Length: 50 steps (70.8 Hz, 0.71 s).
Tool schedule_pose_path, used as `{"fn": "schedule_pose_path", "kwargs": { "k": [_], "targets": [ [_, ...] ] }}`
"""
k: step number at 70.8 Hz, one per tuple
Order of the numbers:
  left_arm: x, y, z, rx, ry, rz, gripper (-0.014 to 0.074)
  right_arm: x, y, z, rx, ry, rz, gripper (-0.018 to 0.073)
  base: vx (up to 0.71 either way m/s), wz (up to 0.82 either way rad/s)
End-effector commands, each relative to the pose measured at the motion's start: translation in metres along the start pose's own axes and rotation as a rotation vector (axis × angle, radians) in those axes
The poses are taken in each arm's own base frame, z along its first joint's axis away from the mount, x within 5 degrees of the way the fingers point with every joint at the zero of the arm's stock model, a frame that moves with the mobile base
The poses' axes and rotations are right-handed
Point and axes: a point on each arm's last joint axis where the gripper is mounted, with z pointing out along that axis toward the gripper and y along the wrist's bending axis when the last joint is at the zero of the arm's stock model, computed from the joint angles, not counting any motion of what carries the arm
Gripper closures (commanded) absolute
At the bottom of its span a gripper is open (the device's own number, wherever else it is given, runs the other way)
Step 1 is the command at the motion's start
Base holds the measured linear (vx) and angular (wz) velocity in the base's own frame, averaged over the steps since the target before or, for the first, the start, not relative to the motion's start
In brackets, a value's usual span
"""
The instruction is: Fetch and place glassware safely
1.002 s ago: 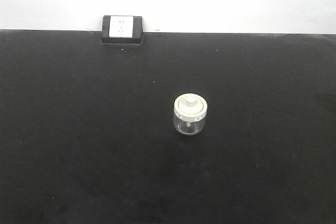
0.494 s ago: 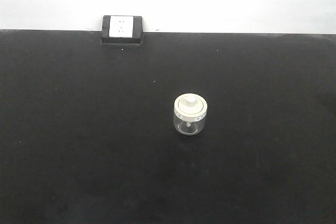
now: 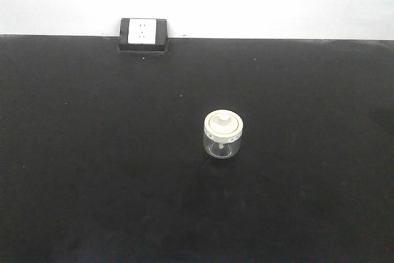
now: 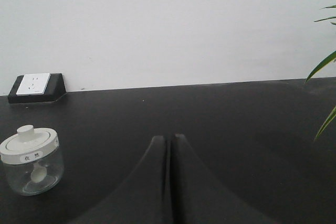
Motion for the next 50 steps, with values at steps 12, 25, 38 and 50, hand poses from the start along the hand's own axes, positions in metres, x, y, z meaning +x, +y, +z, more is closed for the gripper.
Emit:
{"fn": "schedule_pose_path", "kwargs": {
  "k": [12, 25, 38, 50],
  "targets": [
    [0.0015, -0.0011, 0.0003, 0.009, -0.063, -0.011, 0.0603, -0.0008, 0.0006, -0.0003, -0.008, -0.066, -0.012, 0.0563, 0.00, 0.00],
    [0.0015, -0.0011, 0.0003, 0.009, -0.063, -0.011, 0.0603, -0.0008, 0.0005, -0.0003, -0.007, -0.066, -0.012, 0.0563, 0.00, 0.00],
    [0.0015, -0.0011, 0.0003, 0.009, -0.063, -0.011, 0.0603, -0.0008, 0.0005, -0.0003, -0.007, -0.066, -0.012, 0.0563, 0.00, 0.00],
    [0.0015, -0.0011, 0.0003, 0.009, -0.063, -0.011, 0.0603, -0.0008, 0.0005, -0.0003, -0.007, -0.066, -0.012, 0.0563, 0.00, 0.00]
  ]
}}
